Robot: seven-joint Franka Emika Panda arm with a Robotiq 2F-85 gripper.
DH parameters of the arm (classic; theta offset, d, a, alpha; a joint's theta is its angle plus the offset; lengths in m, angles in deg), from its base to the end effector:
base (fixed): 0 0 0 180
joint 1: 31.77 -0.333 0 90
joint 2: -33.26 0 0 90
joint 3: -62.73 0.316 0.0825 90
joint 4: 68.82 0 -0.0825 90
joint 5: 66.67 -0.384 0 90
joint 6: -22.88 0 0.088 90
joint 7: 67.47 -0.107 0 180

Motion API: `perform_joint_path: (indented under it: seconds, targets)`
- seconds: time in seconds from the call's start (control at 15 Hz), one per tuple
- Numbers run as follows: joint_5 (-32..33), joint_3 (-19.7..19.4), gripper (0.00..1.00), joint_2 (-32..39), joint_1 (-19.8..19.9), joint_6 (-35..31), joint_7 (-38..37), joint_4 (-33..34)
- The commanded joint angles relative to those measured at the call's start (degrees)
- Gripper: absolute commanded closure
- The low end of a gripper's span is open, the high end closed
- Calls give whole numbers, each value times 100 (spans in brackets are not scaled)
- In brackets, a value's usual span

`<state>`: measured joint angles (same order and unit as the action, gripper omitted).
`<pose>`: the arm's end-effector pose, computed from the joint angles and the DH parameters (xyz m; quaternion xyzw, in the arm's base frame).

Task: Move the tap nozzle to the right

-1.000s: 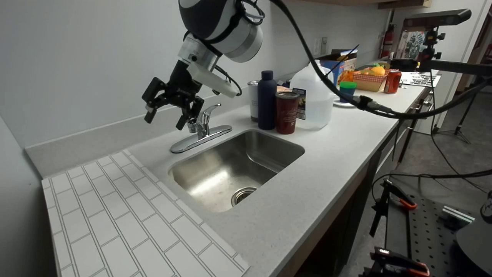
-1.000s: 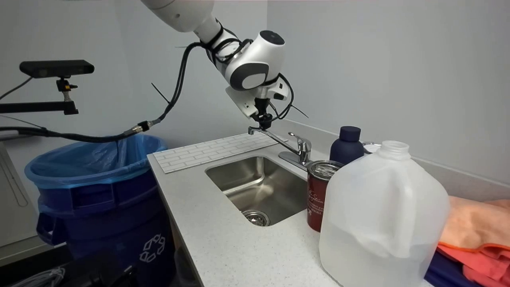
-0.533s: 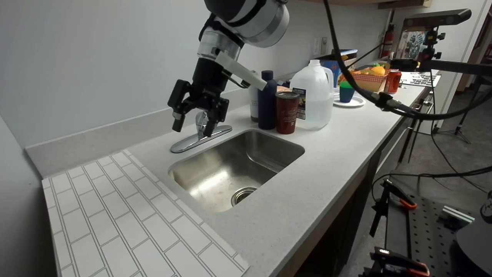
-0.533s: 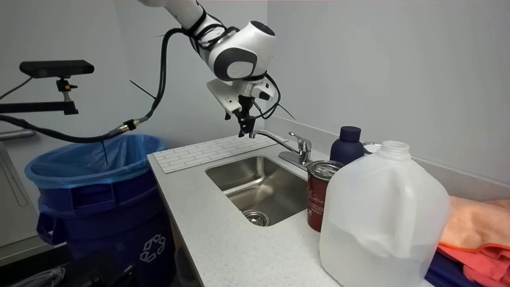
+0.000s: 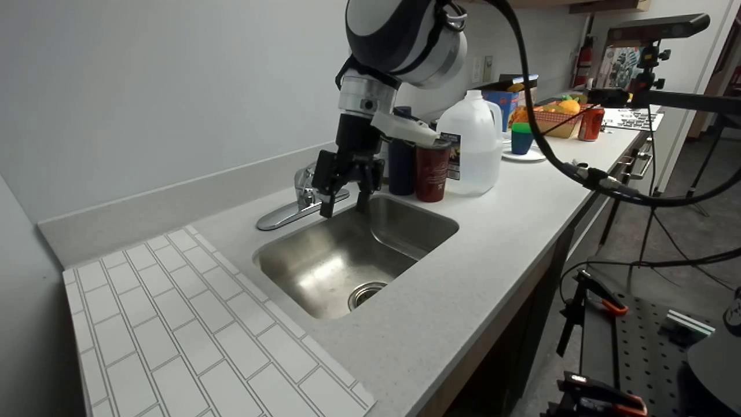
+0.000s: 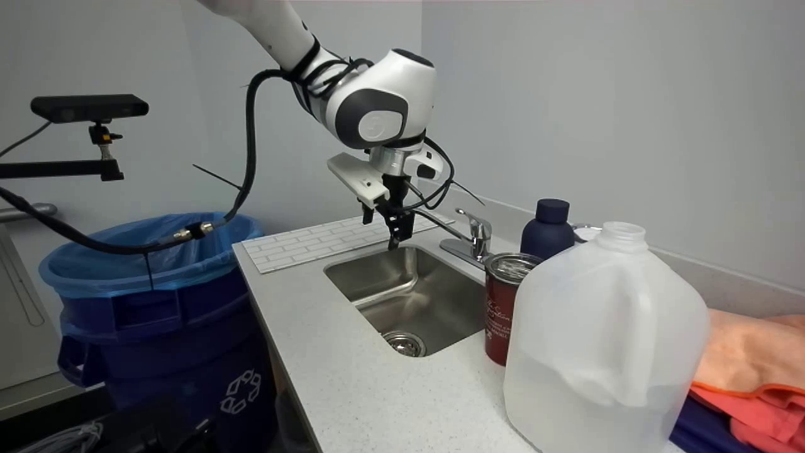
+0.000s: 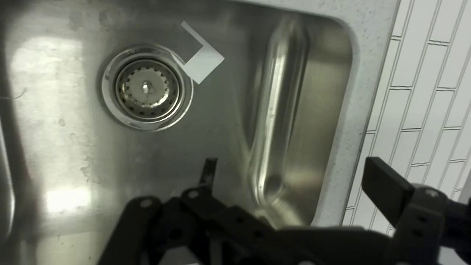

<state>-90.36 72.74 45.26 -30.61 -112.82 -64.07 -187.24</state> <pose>0.5830 0.0929 0.3431 -0.9841 0.0378 -0.0363 0.1697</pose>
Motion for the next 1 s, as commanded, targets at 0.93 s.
perform_joint_path:
  seconds: [0.93]
  targets:
    - [2056, -556, 0, -183, -458, -2024, -920, -350]
